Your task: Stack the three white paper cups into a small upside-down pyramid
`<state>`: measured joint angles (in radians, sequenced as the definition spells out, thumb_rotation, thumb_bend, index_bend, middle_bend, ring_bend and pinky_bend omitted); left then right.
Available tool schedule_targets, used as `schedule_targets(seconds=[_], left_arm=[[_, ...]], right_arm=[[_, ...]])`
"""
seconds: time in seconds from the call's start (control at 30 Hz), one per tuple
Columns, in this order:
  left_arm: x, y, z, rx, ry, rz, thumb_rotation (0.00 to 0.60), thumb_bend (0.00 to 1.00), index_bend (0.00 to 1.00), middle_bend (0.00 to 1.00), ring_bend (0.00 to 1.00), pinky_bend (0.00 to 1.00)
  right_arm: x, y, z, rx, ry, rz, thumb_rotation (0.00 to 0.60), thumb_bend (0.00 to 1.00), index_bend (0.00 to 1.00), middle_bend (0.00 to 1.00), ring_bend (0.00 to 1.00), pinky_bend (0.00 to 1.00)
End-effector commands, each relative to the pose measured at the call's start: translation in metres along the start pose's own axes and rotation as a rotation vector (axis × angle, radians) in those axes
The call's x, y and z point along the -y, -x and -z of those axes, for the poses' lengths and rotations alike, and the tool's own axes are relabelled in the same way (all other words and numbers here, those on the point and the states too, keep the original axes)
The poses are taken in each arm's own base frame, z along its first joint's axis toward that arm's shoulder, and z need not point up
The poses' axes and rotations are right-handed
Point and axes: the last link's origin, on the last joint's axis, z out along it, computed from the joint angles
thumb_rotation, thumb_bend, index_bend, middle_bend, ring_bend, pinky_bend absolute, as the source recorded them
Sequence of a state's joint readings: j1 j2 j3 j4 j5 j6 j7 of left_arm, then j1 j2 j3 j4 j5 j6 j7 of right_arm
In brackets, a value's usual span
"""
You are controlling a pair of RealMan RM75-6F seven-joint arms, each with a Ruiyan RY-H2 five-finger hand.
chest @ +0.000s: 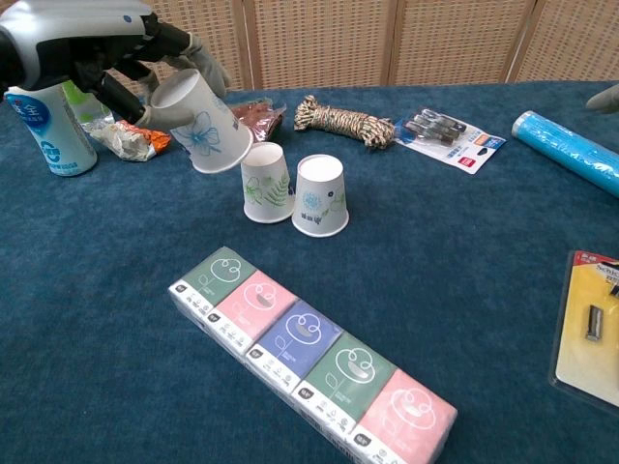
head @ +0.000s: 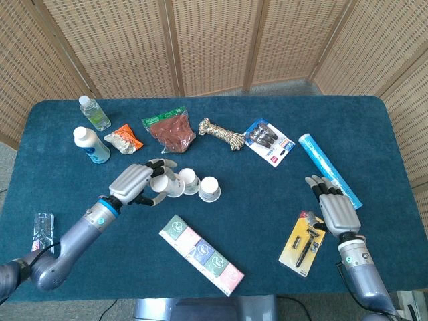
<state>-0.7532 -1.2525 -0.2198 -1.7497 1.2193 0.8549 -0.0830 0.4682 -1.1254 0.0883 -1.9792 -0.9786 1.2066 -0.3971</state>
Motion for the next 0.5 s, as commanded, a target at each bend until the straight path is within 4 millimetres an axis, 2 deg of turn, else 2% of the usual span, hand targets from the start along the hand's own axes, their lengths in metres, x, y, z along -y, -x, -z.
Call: schedule_targets(seconds=[0.03,0.23,0.5], left_arm=[[-0.004,0.001,-0.014,-0.003,0.001,-0.012,0.600,0.50,0.44,0.21,0.19,0.52],[-0.011,0.003,-0.033,-0.009,0.001,0.002,0.600,0.50,0.44,0.21,0.19,0.51],[-0.018,0.008,-0.048,0.013,0.002,0.011,0.600,0.50,0.43,0.20,0.18,0.50]], right_arm=[[-0.002,-0.001,0.003,-0.004,0.003,-0.006,0.600,0.48,0.00,0.00,0.00,0.18],[-0.009,-0.001,0.008,0.004,0.015,-0.019,0.600,0.48,0.00,0.00,0.00,0.18],[-0.013,-0.007,0.011,-0.010,0.022,-0.021,0.600,0.47,0.00,0.00,0.00,0.18]])
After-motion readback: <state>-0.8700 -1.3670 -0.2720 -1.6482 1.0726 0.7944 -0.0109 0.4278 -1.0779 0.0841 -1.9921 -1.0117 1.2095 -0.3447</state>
